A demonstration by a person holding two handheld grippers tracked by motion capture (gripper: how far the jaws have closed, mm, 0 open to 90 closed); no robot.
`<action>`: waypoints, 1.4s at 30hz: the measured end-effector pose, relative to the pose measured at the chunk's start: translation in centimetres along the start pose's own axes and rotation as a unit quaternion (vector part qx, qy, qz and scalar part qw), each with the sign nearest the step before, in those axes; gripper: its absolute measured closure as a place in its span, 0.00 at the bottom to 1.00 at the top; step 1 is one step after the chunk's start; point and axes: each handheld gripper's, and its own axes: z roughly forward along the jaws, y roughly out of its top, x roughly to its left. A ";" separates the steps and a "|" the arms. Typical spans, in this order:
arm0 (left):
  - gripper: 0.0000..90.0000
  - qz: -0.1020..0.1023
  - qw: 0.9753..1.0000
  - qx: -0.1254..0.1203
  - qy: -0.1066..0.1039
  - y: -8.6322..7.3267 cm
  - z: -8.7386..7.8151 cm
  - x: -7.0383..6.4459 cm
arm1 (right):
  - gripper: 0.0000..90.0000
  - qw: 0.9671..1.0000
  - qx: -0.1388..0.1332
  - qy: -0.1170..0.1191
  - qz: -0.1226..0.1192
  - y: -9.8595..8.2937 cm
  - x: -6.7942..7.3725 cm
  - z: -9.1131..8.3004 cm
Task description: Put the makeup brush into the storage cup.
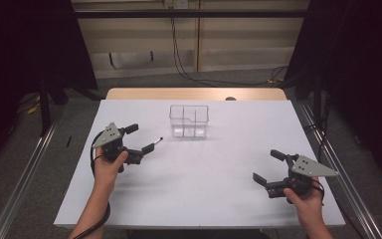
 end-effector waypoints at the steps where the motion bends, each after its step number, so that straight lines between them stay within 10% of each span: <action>1: 0.00 -0.001 1.000 -0.001 0.001 0.0 0.2 0.1 | 0.00 1.000 0.000 0.000 0.000 0.0 0.0 0.0; 18: 0.00 -0.010 0.999 0.051 0.010 -0.1 2.3 1.4 | 0.00 1.000 0.002 -0.002 -0.003 -0.1 0.0 -0.4; 25: 0.00 -0.020 0.994 0.104 0.017 0.5 2.3 2.1 | 0.00 1.000 0.003 -0.003 -0.003 -0.1 0.0 -0.3; 42: 0.00 -0.069 0.961 0.263 0.043 1.5 3.7 3.7 | 0.00 1.000 0.005 -0.001 -0.004 -0.1 0.0 -0.2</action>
